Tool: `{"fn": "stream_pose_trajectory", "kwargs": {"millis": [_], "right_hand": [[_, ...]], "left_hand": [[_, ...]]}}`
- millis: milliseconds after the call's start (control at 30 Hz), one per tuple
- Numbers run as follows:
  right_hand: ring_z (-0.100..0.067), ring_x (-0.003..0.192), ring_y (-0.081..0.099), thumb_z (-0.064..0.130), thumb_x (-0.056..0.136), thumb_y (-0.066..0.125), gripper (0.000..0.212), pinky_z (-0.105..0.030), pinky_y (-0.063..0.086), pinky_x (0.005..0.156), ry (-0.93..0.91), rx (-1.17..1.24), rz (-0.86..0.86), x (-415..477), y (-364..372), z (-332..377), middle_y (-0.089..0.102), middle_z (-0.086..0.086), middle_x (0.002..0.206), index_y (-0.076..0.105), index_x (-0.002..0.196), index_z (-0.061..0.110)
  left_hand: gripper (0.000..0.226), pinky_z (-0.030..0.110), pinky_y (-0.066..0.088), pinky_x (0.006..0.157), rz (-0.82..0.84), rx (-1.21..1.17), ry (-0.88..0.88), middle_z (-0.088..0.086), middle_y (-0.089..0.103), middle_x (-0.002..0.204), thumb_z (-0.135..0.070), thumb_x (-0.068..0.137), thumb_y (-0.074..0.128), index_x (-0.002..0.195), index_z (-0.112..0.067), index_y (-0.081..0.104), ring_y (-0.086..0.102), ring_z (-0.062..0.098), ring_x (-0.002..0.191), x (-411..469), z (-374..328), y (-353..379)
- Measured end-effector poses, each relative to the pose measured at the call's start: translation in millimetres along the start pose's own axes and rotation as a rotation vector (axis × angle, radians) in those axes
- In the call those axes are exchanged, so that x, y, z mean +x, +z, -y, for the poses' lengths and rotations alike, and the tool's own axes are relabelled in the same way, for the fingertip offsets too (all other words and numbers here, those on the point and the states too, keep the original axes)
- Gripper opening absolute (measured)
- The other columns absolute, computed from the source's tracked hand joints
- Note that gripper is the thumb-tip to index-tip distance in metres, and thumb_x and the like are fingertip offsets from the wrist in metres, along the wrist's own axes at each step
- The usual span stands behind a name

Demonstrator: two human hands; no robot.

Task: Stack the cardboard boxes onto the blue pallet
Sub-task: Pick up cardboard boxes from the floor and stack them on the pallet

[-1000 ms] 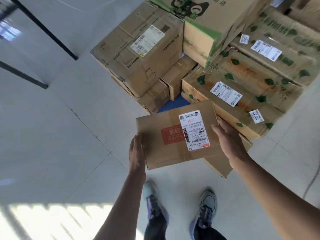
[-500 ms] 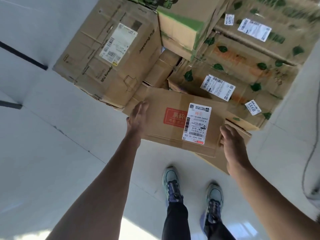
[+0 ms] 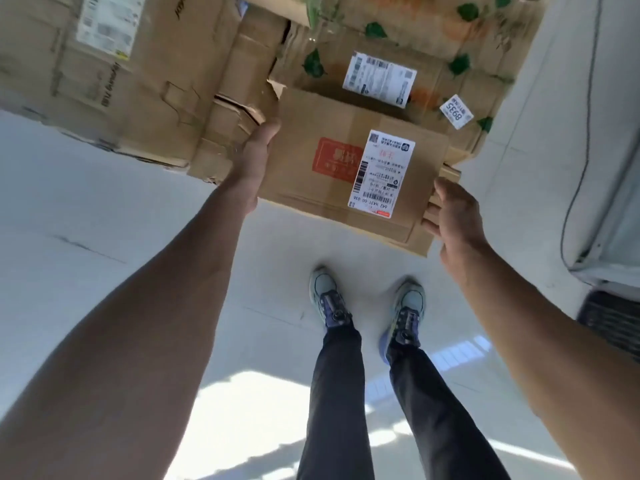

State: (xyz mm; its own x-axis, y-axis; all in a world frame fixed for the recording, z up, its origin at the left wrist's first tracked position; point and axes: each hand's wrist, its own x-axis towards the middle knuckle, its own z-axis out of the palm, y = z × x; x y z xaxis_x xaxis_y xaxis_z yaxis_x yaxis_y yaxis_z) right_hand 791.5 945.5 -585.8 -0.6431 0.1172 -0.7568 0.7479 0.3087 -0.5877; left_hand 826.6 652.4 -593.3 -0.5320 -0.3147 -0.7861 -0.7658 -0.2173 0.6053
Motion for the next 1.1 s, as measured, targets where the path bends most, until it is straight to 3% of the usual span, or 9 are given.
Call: {"fn": "stream_pose_trajectory", "kwargs": {"millis": [133, 200, 300, 367, 433, 567, 767, 967, 1100], "right_hand": [[-0.002, 0.083, 0.075, 0.039, 0.106, 0.044, 0.029, -0.032, 0.059, 0.077, 0.03, 0.061, -0.031, 3, -28, -11, 0.078, 0.019, 0.089, 0.066, 0.117, 0.024], [-0.006, 0.096, 0.074, 0.04, 0.107, 0.043, 0.032, -0.035, 0.059, 0.085, 0.05, 0.071, -0.029, 3, -37, -14, 0.077, 0.016, 0.103, 0.066, 0.124, 0.024], [-0.01, 0.108, 0.071, 0.041, 0.106, 0.044, 0.037, -0.033, 0.059, 0.084, 0.057, 0.077, -0.009, 3, -47, -18, 0.073, 0.011, 0.119, 0.065, 0.132, 0.026], [-0.009, 0.107, 0.071, 0.042, 0.104, 0.045, 0.035, -0.032, 0.059, 0.083, 0.059, 0.076, -0.008, 0, -52, -20, 0.073, 0.012, 0.119, 0.066, 0.128, 0.028], [-0.007, 0.106, 0.071, 0.043, 0.103, 0.045, 0.033, -0.034, 0.058, 0.085, 0.055, 0.078, -0.02, -3, -57, -22, 0.073, 0.013, 0.118, 0.067, 0.125, 0.03], [-0.01, 0.11, 0.069, 0.041, 0.104, 0.045, 0.039, -0.034, 0.058, 0.085, 0.043, 0.078, -0.031, -6, -68, -28, 0.072, 0.011, 0.124, 0.065, 0.134, 0.027], [-0.014, 0.116, 0.067, 0.039, 0.103, 0.045, 0.044, -0.036, 0.058, 0.087, 0.019, 0.063, -0.023, -1, -74, -36, 0.069, 0.007, 0.132, 0.06, 0.141, 0.023], [-0.011, 0.114, 0.067, 0.036, 0.104, 0.045, 0.041, -0.031, 0.056, 0.082, 0.011, 0.068, -0.021, 1, -77, -41, 0.068, 0.006, 0.132, 0.06, 0.14, 0.021], [-0.018, 0.12, 0.065, 0.034, 0.103, 0.047, 0.041, -0.04, 0.056, 0.098, 0.0, 0.061, -0.027, 3, -77, -43, 0.068, -0.001, 0.133, 0.063, 0.136, 0.018]], "left_hand": [[0.053, 0.028, 0.059, 0.08, 0.04, 0.051, 0.007, -0.006, 0.079, 0.108, -0.062, 0.097, 0.052, 0.129, -0.024, 0.07, 0.075, 0.01, 0.097, 3, -1, 24], [0.052, 0.024, 0.058, 0.071, 0.034, 0.078, 0.015, -0.01, 0.08, 0.101, -0.064, 0.094, 0.055, 0.124, -0.026, 0.072, 0.075, 0.005, 0.087, 2, -3, 35], [0.057, 0.038, 0.051, 0.102, 0.017, 0.113, 0.035, -0.008, 0.071, 0.126, -0.07, 0.09, 0.055, 0.131, -0.033, 0.068, 0.065, 0.012, 0.114, -1, -2, 46], [0.057, 0.041, 0.047, 0.108, 0.02, 0.113, 0.049, -0.008, 0.066, 0.135, -0.068, 0.093, 0.053, 0.138, -0.034, 0.062, 0.06, 0.013, 0.122, -6, 1, 52], [0.057, 0.036, 0.05, 0.097, 0.046, 0.134, 0.049, -0.01, 0.067, 0.132, -0.067, 0.097, 0.048, 0.143, -0.034, 0.058, 0.062, 0.009, 0.118, -13, 4, 57], [0.049, 0.021, 0.055, 0.062, 0.053, 0.143, 0.049, -0.017, 0.078, 0.094, -0.065, 0.101, 0.045, 0.129, -0.031, 0.065, 0.073, 0.0, 0.083, -19, 12, 66], [0.065, 0.047, 0.042, 0.113, 0.065, 0.139, 0.039, -0.001, 0.061, 0.144, -0.07, 0.095, 0.049, 0.146, -0.031, 0.054, 0.057, 0.018, 0.129, -19, 15, 74], [0.053, 0.047, 0.047, 0.111, 0.057, 0.115, 0.068, -0.006, 0.074, 0.125, -0.065, 0.093, 0.056, 0.134, -0.032, 0.064, 0.067, 0.015, 0.118, -16, 21, 78], [0.068, 0.049, 0.039, 0.118, 0.073, 0.135, 0.101, -0.007, 0.063, 0.142, -0.066, 0.088, 0.055, 0.148, -0.034, 0.053, 0.057, 0.015, 0.132, -16, 21, 80]]}}
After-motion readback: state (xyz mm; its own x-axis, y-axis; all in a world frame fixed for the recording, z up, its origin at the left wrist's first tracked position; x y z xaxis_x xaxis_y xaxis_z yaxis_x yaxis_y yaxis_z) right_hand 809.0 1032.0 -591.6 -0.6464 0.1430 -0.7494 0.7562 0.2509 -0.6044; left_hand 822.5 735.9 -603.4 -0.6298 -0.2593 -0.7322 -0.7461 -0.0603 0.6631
